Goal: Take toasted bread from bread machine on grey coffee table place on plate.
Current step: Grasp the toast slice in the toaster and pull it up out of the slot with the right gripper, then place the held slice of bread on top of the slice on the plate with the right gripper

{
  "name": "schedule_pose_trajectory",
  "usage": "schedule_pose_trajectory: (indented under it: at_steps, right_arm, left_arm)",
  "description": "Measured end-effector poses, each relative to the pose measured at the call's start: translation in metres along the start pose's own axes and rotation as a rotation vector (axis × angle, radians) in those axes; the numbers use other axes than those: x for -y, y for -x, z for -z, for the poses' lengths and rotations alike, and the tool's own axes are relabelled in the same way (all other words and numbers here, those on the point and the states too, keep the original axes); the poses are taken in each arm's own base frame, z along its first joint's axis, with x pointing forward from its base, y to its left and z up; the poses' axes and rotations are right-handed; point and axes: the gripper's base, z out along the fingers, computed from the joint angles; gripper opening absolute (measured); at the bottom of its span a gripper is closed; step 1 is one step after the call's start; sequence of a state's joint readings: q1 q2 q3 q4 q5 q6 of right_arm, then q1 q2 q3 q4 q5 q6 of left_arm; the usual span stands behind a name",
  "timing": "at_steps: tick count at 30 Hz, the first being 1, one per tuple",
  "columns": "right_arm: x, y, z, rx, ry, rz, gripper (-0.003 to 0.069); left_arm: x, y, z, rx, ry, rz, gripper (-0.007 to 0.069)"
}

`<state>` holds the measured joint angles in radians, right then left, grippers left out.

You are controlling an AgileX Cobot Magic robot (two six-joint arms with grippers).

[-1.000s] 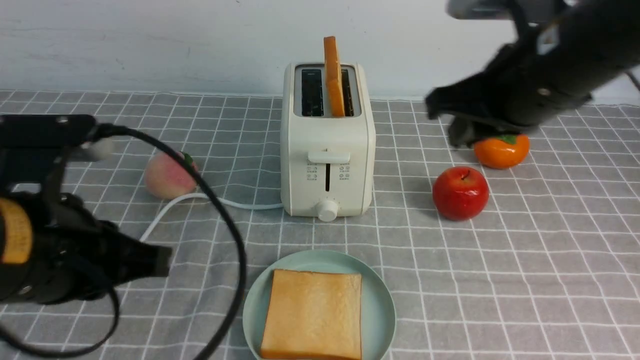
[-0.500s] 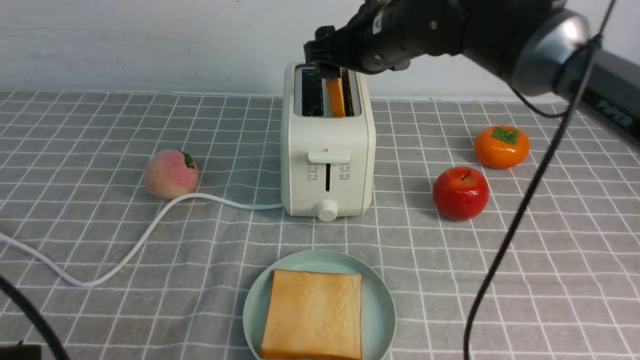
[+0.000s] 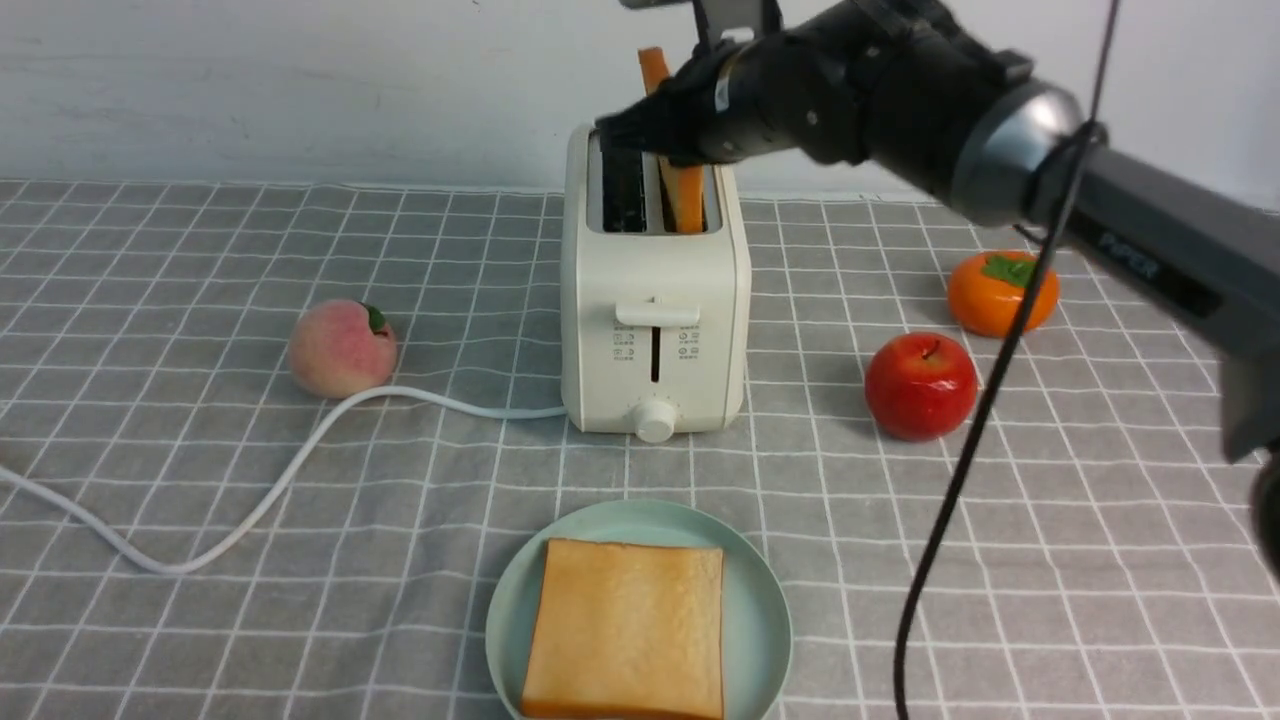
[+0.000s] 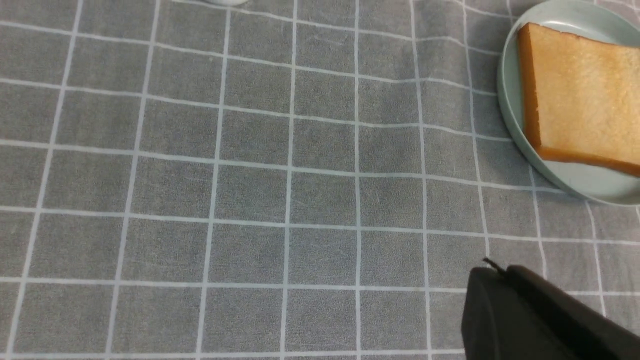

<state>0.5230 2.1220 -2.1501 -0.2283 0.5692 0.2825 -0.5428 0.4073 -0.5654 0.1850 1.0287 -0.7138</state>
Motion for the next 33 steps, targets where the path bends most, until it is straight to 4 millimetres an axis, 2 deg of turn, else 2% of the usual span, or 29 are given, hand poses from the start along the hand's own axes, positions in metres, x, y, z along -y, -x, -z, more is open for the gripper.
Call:
schedule_pose_trajectory:
  at_steps: [3,4,5,6,7,8,9,12,14,17,18,19,23,24,25,26,29,33]
  right_arm:
    - [0.004,0.038,0.059,0.064,-0.005,-0.016,0.0111]
    - [0.007,0.051,0.084,0.084,-0.009,-0.025,0.0111]
    - [0.008,0.056,0.094,0.090,-0.010,-0.028,0.0111]
    - [0.011,0.070,0.134,0.096,-0.007,-0.039,0.0111]
    - [0.013,0.077,0.158,0.097,-0.004,-0.036,0.0111]
    - [0.014,0.076,0.162,0.080,-0.002,-0.030,0.0111]
    - [0.019,0.078,0.196,0.025,0.016,-0.014,0.0111]
    - [0.026,0.064,0.223,-0.152,0.099,0.003,0.0111]
    - [0.029,0.054,0.223,-0.236,0.180,0.007,0.0111]
    - [0.030,0.028,0.203,-0.360,0.369,-0.041,0.0111]
    - [0.029,0.026,0.201,-0.365,0.396,-0.049,0.0111]
    - [0.026,0.006,0.186,-0.435,0.483,-0.085,0.0111]
    - [0.017,-0.049,0.150,-0.597,0.644,-0.155,0.0111]
    - [0.016,-0.055,0.147,-0.614,0.659,-0.162,0.0111]
    - [0.012,-0.081,0.133,-0.678,0.720,-0.206,0.0111]
    - [0.012,-0.081,0.132,-0.678,0.721,-0.201,0.0111]
    - [0.006,-0.115,0.109,-0.697,0.835,-0.296,0.0111]
    - [0.001,-0.132,0.092,-0.659,0.914,-0.363,0.0111]
  left_arm:
    - [0.001,0.001,0.000,0.011,-0.009,-0.001,-0.0014]
    - [0.001,0.001,0.000,0.016,-0.014,-0.001,-0.0014]
    - [0.001,0.002,0.000,0.017,-0.015,-0.001,-0.0014]
    - [0.002,0.003,0.000,0.029,-0.024,-0.002,-0.0014]
    - [0.002,0.003,0.000,0.034,-0.027,-0.002,-0.0014]
    - [0.003,0.003,0.000,0.036,-0.028,-0.002,-0.0014]
    - [0.003,0.004,0.000,0.047,-0.037,-0.002,-0.0014]
    - [0.005,0.006,0.000,0.061,-0.050,-0.003,-0.0014]
    - [0.005,0.006,0.000,0.066,-0.053,-0.010,-0.0014]
    - [0.005,0.006,0.000,0.067,-0.054,-0.021,-0.0014]
    - [0.005,0.006,0.000,0.067,-0.054,-0.021,-0.0014]
    - [0.005,0.006,0.000,0.067,-0.054,-0.021,-0.0014]
    - [0.005,0.006,0.000,0.065,-0.053,-0.021,-0.0014]
    - [0.005,0.006,0.000,0.065,-0.053,-0.021,-0.0014]
    - [0.005,0.006,0.000,0.062,-0.053,-0.020,-0.0014]
    - [0.005,0.006,0.000,0.062,-0.053,-0.020,-0.0014]
    - [0.005,0.006,0.000,0.062,-0.053,-0.021,-0.0014]
    - [0.005,0.005,0.000,0.058,-0.050,-0.021,-0.0014]
